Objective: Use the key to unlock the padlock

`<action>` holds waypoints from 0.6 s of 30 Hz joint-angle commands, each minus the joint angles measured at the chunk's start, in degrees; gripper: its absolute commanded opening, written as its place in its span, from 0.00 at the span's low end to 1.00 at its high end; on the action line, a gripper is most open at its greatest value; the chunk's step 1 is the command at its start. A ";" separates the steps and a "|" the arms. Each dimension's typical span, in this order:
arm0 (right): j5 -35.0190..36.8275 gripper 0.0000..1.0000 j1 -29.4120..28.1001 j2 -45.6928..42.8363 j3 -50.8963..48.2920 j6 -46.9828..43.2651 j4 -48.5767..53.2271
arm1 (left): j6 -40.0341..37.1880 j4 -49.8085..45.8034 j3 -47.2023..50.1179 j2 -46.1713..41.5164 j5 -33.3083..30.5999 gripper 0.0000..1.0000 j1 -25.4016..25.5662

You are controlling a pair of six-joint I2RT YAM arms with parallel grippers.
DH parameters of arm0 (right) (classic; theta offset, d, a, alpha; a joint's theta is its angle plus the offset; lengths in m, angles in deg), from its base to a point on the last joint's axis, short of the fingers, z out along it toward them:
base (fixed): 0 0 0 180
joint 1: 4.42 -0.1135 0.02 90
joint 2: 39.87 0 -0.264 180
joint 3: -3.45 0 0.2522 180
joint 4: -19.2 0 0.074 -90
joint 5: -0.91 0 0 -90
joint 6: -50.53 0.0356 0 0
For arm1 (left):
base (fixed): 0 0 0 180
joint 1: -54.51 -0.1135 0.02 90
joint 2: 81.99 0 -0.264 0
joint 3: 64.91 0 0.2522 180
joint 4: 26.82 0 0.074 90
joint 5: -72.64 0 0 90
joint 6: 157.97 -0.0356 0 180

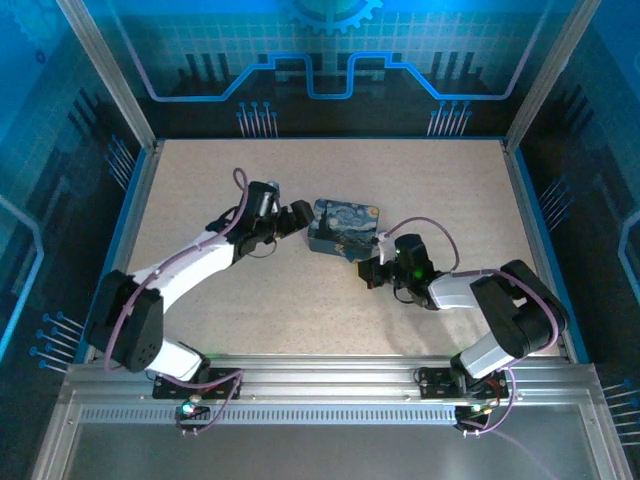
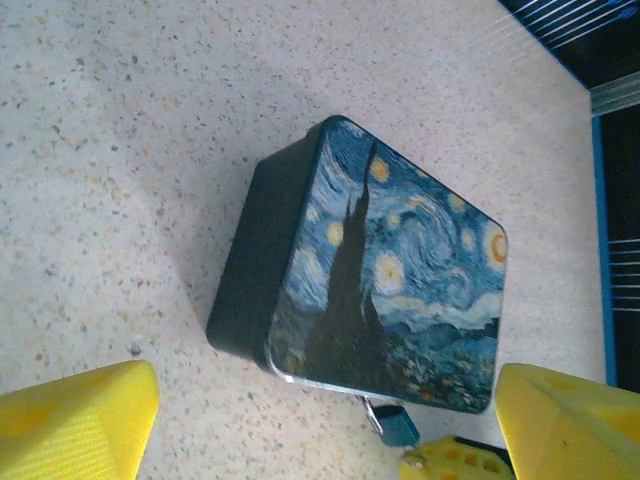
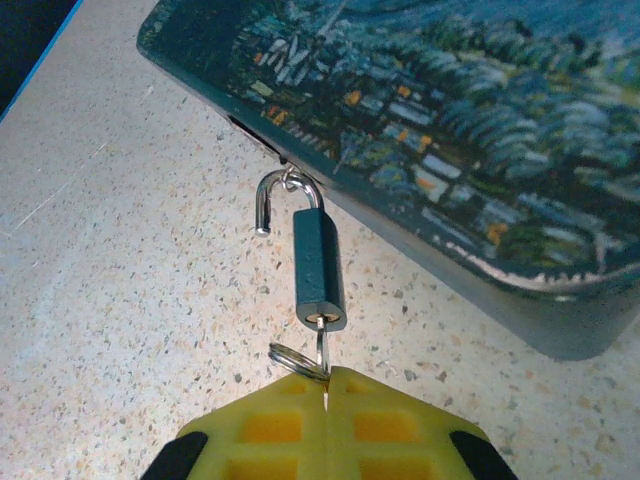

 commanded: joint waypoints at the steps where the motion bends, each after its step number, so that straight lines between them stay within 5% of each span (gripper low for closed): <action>1: -2.80 0.00 1.02 -0.18 1.04 1.91 3.02 | -5.87 -3.33 -4.60 5.46 4.45 0.89 -0.76; 18: -6.76 0.00 4.45 0.47 0.98 6.68 4.52 | -9.03 -5.10 -17.05 23.36 6.51 0.76 -1.68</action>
